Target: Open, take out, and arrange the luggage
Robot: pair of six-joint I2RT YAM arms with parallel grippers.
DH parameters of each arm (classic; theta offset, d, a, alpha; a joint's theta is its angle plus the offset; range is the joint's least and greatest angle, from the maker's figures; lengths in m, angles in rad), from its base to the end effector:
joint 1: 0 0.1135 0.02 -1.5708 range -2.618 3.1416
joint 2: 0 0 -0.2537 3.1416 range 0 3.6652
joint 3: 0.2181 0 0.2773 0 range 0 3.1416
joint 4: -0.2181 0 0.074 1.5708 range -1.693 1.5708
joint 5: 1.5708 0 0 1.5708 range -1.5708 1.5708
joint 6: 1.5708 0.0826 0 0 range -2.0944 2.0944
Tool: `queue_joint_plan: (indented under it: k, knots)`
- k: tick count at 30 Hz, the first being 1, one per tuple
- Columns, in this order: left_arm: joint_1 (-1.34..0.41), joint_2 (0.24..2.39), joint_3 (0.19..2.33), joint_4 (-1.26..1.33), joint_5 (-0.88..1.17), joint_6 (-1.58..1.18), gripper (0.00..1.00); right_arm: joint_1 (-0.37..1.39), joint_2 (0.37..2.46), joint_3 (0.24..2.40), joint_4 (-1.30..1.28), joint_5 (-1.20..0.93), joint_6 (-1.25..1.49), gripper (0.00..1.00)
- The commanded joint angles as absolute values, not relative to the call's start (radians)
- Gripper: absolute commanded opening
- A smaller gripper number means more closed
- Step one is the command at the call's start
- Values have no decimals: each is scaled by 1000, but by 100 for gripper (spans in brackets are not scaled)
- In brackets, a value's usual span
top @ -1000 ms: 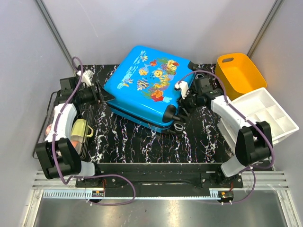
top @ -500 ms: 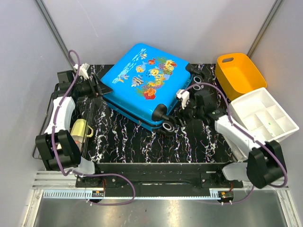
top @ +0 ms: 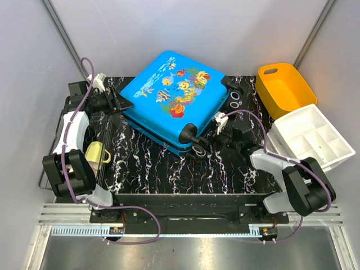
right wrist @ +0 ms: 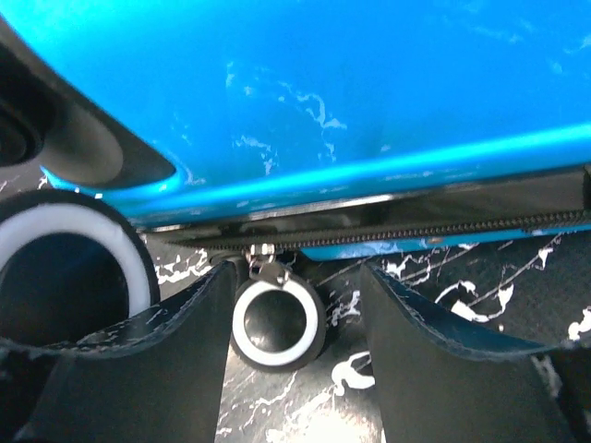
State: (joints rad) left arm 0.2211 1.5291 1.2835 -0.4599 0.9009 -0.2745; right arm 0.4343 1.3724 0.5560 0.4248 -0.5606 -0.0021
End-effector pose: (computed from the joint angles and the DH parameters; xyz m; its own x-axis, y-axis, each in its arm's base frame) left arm 0.3869 0.0206 0.2781 -0.7299 -0.3366 -0.5950 0.2579 0.6705 -0.6956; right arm 0.2829 0.1796 0.1511 -0.3446 -0.1618 -0.9247 -0.8029 0.5612 0.2010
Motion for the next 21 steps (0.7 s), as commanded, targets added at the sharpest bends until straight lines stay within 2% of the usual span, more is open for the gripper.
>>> queue_joint_plan:
  k: [1,5,6,8,9,11,12,21]
  knots:
    - [216,1543,1327,-391,881,-265,73,454,1419,560,643,-554,54,63]
    - [216,1545,1335,-406,861,-255,73,469,1462,546,710,-557,66,57]
    - [218,1545,1338,-413,858,-246,73,472,1471,543,718,-555,69,47]
    - [218,1549,1345,-426,850,-238,73,476,1470,529,729,-552,75,35]
    - [216,1551,1351,-429,848,-233,73,477,1456,523,727,-546,72,25]
    - [219,1555,1353,-433,844,-230,73,477,1418,508,703,-526,58,13]
    - [221,1558,1356,-436,841,-230,72,476,1405,502,678,-519,28,0]
    - [233,1624,1423,-486,825,-179,72,423,1327,558,459,-307,-37,0]
